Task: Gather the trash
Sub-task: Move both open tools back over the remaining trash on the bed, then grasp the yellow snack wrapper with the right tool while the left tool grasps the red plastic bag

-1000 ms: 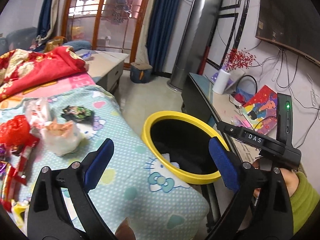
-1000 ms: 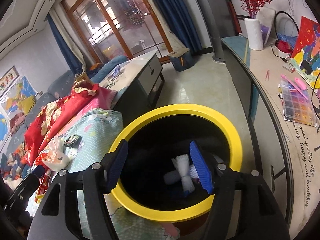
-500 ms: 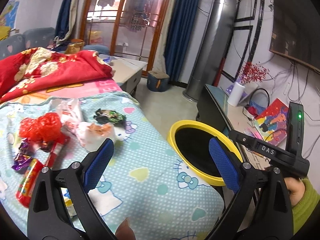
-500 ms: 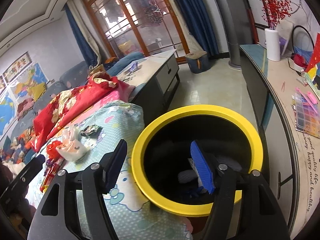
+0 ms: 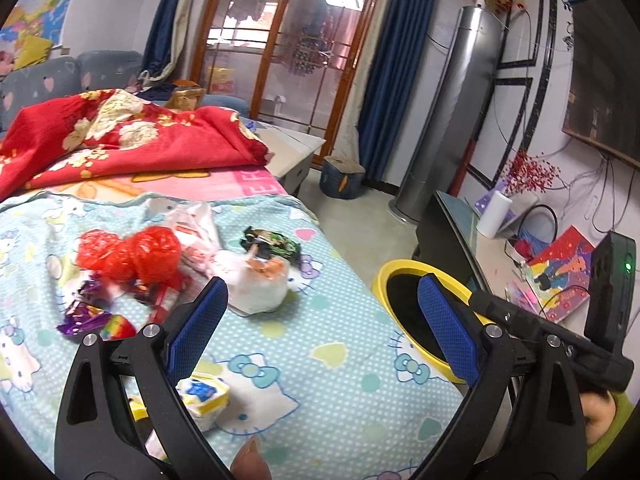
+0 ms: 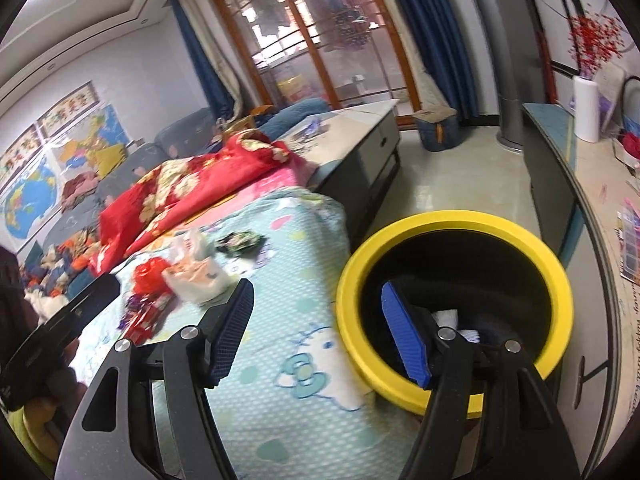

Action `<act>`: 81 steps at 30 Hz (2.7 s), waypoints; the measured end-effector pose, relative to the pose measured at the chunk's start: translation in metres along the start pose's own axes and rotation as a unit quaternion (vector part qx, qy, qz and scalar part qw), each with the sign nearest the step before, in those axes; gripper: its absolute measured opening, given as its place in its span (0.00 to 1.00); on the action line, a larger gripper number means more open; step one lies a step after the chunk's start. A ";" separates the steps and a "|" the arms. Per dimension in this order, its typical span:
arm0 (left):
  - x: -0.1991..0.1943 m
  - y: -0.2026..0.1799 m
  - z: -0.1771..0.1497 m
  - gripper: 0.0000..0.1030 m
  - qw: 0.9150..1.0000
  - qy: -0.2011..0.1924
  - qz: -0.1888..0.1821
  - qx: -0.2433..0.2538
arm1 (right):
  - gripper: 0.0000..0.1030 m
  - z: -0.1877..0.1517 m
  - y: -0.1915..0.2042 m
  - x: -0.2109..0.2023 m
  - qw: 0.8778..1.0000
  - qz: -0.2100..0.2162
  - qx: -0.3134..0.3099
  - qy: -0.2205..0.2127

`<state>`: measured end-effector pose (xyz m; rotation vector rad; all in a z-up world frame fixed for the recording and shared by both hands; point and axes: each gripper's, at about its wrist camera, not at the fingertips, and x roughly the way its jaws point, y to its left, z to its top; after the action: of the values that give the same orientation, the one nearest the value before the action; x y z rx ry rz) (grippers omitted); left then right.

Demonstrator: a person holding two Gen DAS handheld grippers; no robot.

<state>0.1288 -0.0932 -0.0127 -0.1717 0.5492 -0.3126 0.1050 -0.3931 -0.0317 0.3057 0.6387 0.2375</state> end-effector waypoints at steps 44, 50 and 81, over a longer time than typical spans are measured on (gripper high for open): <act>-0.048 0.126 0.025 0.61 0.993 -0.025 0.059 -0.103 | 0.69 -0.057 0.175 0.071 0.970 0.134 -0.147 0.141; -0.018 0.127 0.028 0.60 0.994 0.028 0.034 -0.095 | 0.68 -0.062 0.180 0.091 0.967 0.140 -0.133 0.164; -0.003 0.127 0.032 0.06 0.994 0.025 0.031 -0.105 | 0.34 -0.071 0.166 0.093 0.964 0.176 -0.096 0.173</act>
<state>0.1753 0.0295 -0.0151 -0.3497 0.6350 -0.1985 0.1131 -0.1955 -0.0788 0.1900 0.8990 0.7017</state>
